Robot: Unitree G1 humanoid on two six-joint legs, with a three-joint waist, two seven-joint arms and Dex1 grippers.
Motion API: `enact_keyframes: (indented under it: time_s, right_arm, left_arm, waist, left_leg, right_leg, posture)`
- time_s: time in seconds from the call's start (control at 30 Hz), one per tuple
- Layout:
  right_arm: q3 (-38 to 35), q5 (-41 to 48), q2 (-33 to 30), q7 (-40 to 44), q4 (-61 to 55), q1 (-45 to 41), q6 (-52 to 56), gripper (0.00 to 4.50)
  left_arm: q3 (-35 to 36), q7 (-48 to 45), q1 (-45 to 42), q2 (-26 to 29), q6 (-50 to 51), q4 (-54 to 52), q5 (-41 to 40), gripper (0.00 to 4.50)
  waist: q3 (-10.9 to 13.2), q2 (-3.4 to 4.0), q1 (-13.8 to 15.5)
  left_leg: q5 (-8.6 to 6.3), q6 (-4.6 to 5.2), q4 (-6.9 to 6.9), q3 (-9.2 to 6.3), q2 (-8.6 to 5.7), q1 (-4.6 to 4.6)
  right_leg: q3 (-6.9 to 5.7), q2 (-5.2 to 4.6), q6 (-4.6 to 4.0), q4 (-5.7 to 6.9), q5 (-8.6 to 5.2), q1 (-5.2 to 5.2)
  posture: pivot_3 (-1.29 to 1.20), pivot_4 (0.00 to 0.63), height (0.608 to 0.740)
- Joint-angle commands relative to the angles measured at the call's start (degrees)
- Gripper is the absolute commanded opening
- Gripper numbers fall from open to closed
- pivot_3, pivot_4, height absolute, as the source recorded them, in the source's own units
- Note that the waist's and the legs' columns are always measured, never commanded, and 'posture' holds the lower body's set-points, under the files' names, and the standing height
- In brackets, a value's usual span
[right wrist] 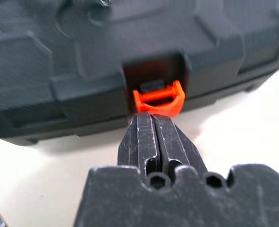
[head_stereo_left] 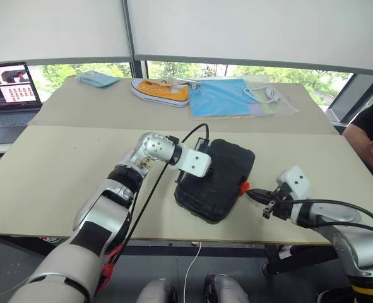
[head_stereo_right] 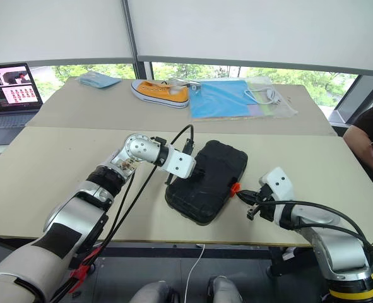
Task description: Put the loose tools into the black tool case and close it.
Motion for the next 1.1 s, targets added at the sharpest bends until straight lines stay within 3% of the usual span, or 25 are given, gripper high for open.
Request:
enact_keyframes:
  time_s: [0.03, 0.23, 0.33, 0.43, 0.57, 0.7, 0.77, 0.8, 0.83, 0.9, 1.1]
  right_arm:
    - [0.7, 0.2, 1.1, -0.2, -2.6, -3.7, -3.6, 0.03]
    - [0.3, -1.6, -1.1, 0.4, -0.7, -2.0, -5.0, 0.03]
    - [-3.8, -0.1, -3.4, 1.6, -1.2, -0.1, -5.2, 0.03]
    - [-8.4, 4.4, -5.2, 3.1, -2.4, 0.5, -2.4, 0.03]
    - [-14.0, 9.4, -11.4, 11.4, -2.9, 3.6, -0.9, 1.17]
    - [-21.0, 13.7, -17.7, 20.8, 0.3, 7.6, -0.7, 2.56]
    - [-25.3, 14.2, -20.7, 26.9, 3.8, 10.9, -1.6, 3.33]
    - [-26.6, 14.2, -21.6, 28.9, 5.1, 12.0, -2.0, 3.47]
    - [-28.1, 14.1, -22.7, 31.2, 7.0, 13.2, -2.5, 3.94]
    - [-29.7, 13.4, -24.1, 34.3, 9.8, 14.5, -3.9, 4.48]
    - [-28.6, 13.2, -24.8, 35.5, 13.2, 12.4, -5.9, 4.48]
  left_arm:
    - [-5.1, -1.6, 3.6, -2.6, -0.2, 3.0, 3.7, 0.0]
    - [-4.7, -1.2, 4.0, -1.9, -0.3, 3.4, 4.1, 0.0]
    - [-3.6, -0.4, 3.9, -1.3, 0.8, 3.4, 3.5, 0.0]
    - [0.7, -3.9, 4.1, -0.2, 7.2, 1.7, -2.2, 0.0]
    - [9.2, -10.4, 4.8, 5.3, 22.0, -3.8, -12.5, 1.11]
    - [15.4, -17.5, 7.4, 15.7, 34.7, -11.3, -20.0, 2.47]
    - [18.8, -22.4, 9.1, 22.7, 41.9, -14.7, -23.9, 3.3]
    - [19.9, -23.7, 9.7, 24.9, 44.7, -16.2, -25.3, 3.45]
    - [20.5, -25.0, 10.8, 28.1, 48.8, -18.7, -26.8, 3.98]
    - [21.1, -25.9, 13.3, 32.8, 52.6, -22.8, -29.3, 4.48]
    - [23.4, -24.0, 19.5, 36.2, 58.0, -33.8, -31.3, 4.48]
  waist:
    - [0.0, 0.05, 0.0]
    - [-0.2, 0.3, 1.0]
    - [-0.3, 0.3, 1.1]
    - [-0.3, 0.29, 0.8]
    - [-0.3, 0.29, -0.1]
    - [-0.1, 0.43, -2.0]
    - [0.0, 0.4, -2.0]
    - [0.1, 0.41, -1.9]
    - [0.2, 0.38, -1.7]
    - [0.2, 0.37, -1.5]
    - [0.3, 0.41, -0.1]
  left_leg:
    - [0.0, 0.01, 0.0, 0.0, 0.0, 0.01]
    - [-0.07, 0.13, 0.0, -0.09, -0.03, -0.03]
    - [-0.16, 0.28, 0.01, -0.06, -0.16, -0.02]
    - [-0.23, 0.4, 0.02, -0.03, -0.28, -0.02]
    - [-0.23, 0.4, 0.01, -0.04, -0.29, -0.06]
    - [-0.09, 0.14, -0.12, 0.01, -0.1, -0.09]
    - [-0.06, 0.0, -0.14, 0.02, 0.05, -0.08]
    - [-0.05, -0.03, -0.12, 0.01, 0.08, -0.08]
    - [-0.04, -0.05, -0.12, -0.03, 0.08, -0.11]
    - [-0.04, -0.05, -0.09, -0.03, 0.08, -0.12]
    - [-0.32, -0.52, -0.06, -0.07, -0.2, -0.11]
  right_leg:
    - [0.0, 0.0, 0.0, 0.0, 0.0, 0.0]
    - [-0.07, -0.01, 0.02, -0.03, -0.02, 0.01]
    - [-0.07, -0.15, -0.07, -0.06, 0.04, 0.08]
    - [-0.09, -0.3, -0.08, -0.14, 0.14, 0.14]
    - [-0.09, -0.28, 0.34, -0.13, -0.09, 0.05]
    - [-0.06, 0.01, 0.24, -0.07, -0.15, -0.1]
    - [-0.04, 0.19, 0.2, -0.06, -0.16, -0.11]
    - [-0.05, 0.22, 0.19, -0.06, -0.16, -0.12]
    - [-0.05, 0.23, 0.18, -0.06, -0.17, -0.13]
    - [-0.03, 0.21, 0.18, -0.07, -0.18, -0.12]
    - [0.0, -0.2, 0.21, -0.07, -0.2, -0.06]
  posture:
    - [0.0, 0.15, 0.718]
    - [0.0, 0.15, 0.718]
    - [0.0, 0.15, 0.718]
    - [0.0, 0.15, 0.718]
    - [0.0, 0.15, 0.718]
    - [0.0, 0.15, 0.718]
    - [0.0, 0.15, 0.718]
    - [0.0, 0.15, 0.718]
    - [0.0, 0.15, 0.718]
    - [0.0, 0.15, 0.718]
    - [0.0, 0.15, 0.718]
